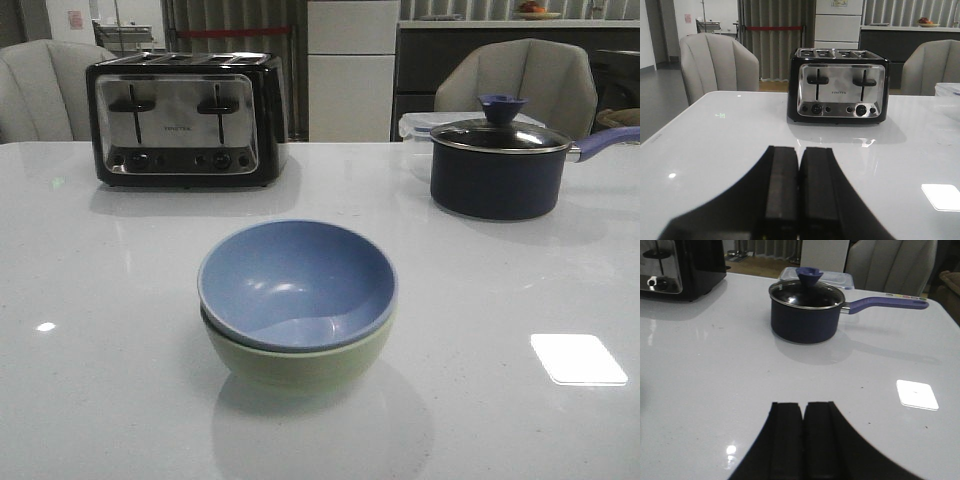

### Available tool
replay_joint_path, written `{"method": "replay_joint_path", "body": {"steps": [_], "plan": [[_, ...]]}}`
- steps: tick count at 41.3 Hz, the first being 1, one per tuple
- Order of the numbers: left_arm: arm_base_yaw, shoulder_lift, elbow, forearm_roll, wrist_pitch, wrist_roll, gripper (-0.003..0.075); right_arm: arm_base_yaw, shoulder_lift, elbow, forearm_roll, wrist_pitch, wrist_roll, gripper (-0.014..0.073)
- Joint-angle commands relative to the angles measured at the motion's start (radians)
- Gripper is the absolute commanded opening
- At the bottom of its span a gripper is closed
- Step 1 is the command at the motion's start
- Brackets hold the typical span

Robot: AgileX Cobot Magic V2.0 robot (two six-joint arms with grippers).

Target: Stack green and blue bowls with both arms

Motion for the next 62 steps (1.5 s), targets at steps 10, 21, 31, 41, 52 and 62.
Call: {"method": "replay_joint_path", "body": {"steps": [10,21,31,41,52,62], "plan": [[0.001,-0.02,0.004,-0.008,-0.092,-0.003,0.0096,-0.035,-0.109,0.165,-0.005,-0.26,-0.011,0.0029],[0.001,-0.02,0.004,-0.008,-0.092,-0.003,0.0096,-0.037,-0.109,0.162,-0.004,-0.265,-0.011,0.0029],[0.001,-0.02,0.004,-0.008,-0.092,-0.003,0.0096,-0.037,-0.109,0.163,-0.061,-0.357,0.118,0.0029],[0.001,-0.02,0.004,-0.008,-0.092,-0.003,0.0094,-0.037,-0.109,0.163,-0.072,-0.357,0.122,0.0029],[0.001,-0.02,0.004,-0.008,-0.092,-0.003,0.0094,-0.037,-0.109,0.163,-0.072,-0.357,0.122,0.0029],[0.001,-0.02,0.004,-0.008,-0.092,-0.003,0.0094,-0.037,-0.109,0.163,-0.072,-0.357,0.122,0.0029]]}}
